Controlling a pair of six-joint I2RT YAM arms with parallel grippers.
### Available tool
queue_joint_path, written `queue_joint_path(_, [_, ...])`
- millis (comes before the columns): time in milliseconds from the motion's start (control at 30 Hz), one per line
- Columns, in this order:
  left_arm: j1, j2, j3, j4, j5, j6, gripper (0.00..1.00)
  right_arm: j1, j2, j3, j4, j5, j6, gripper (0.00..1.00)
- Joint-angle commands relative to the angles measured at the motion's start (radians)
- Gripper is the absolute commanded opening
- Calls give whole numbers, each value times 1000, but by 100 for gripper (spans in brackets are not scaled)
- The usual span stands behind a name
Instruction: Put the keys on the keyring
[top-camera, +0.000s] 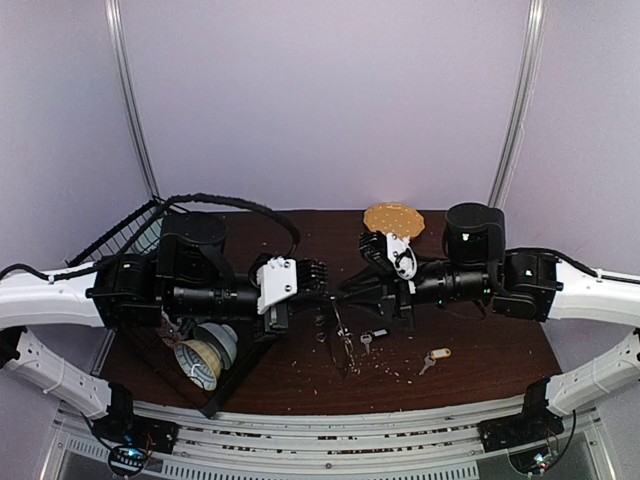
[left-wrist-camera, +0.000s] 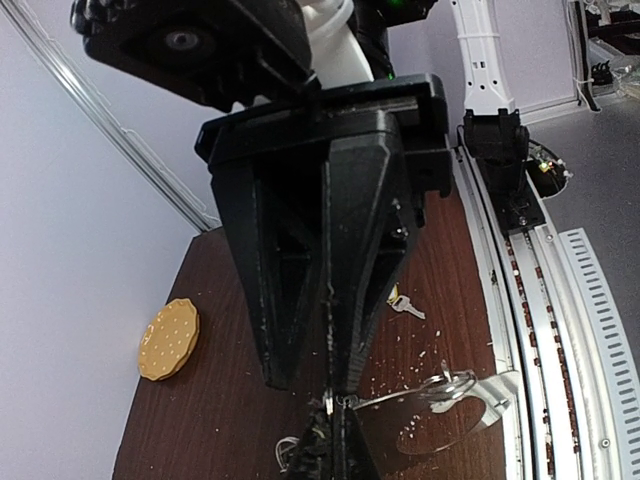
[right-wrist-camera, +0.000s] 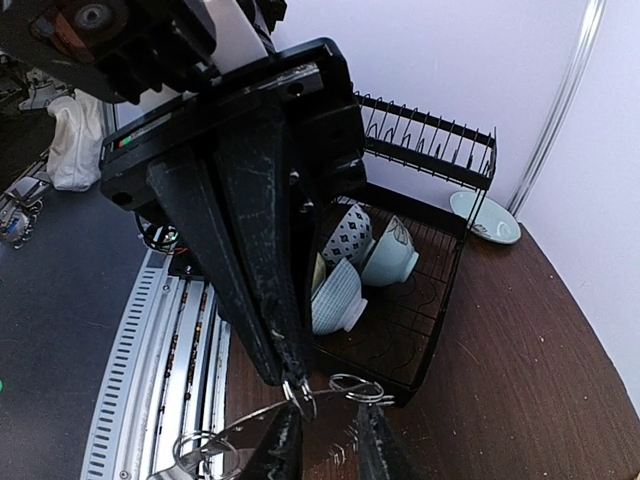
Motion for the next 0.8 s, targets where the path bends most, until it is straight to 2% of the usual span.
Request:
queue_joint_path(0, [3,-19,12,68,13,12,0,5,-23,-5,33,-21,4,19])
queue_joint_path(167, [3,-18,13,77,14,13,0,5,-9,7,24,-43,-1,6])
queue_joint_path(367, [3,-15,9,82,11,13,0,5,-6,7,19,-59,-2,10])
queue_joint_path(667, [3,-13,5,103,13,9,0,6,3,5,43,-81,9,11])
queue_joint_path(767, [3,-9,5,106,20,8,0,8,5,6,48,-82,14,5])
